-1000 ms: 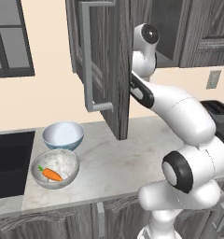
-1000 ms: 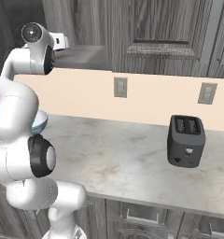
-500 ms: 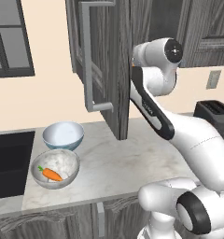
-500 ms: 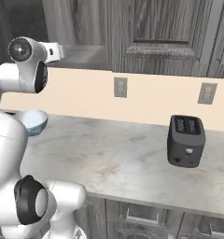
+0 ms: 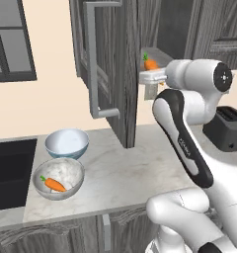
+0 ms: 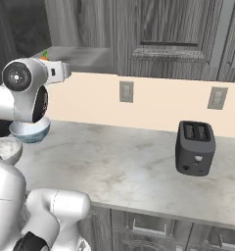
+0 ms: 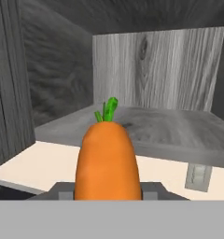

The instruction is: Pick the carrots from the cabinet and place them in one bowl. Pick the potato from the sink and place it in the other bowl.

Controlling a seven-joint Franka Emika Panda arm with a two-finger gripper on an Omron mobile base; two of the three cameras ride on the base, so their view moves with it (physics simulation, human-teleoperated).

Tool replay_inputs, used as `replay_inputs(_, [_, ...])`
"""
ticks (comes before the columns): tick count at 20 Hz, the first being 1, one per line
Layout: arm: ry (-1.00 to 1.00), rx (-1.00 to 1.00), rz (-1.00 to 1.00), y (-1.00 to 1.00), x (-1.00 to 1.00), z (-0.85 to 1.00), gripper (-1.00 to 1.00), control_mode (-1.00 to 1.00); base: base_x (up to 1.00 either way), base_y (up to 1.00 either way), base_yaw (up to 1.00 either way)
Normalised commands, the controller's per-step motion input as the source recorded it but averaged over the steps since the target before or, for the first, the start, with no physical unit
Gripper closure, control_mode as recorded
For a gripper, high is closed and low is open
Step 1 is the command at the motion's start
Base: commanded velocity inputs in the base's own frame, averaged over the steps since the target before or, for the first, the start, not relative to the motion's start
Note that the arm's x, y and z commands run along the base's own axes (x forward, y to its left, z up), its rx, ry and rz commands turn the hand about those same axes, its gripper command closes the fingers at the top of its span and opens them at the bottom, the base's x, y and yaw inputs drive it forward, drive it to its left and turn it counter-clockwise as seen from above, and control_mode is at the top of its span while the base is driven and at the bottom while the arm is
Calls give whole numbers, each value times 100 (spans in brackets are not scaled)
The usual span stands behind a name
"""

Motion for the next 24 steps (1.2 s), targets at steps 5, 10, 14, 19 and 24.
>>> replay_inputs(5, [0, 8, 0, -13, -59, -4, 100, -100, 0, 0, 0])
replay_inputs(10, [0, 6, 1, 0, -31, -33, 100, -100, 0, 0, 0])
replay_inputs(14, [0, 3, 3, 0, -14, -50, 100, -100, 0, 0, 0])
replay_inputs(19, [0, 3, 5, 7, -5, -62, 100, -100, 0, 0, 0])
replay_inputs(24, [0, 4, 8, 27, 3, -57, 100, -100, 0, 0, 0])
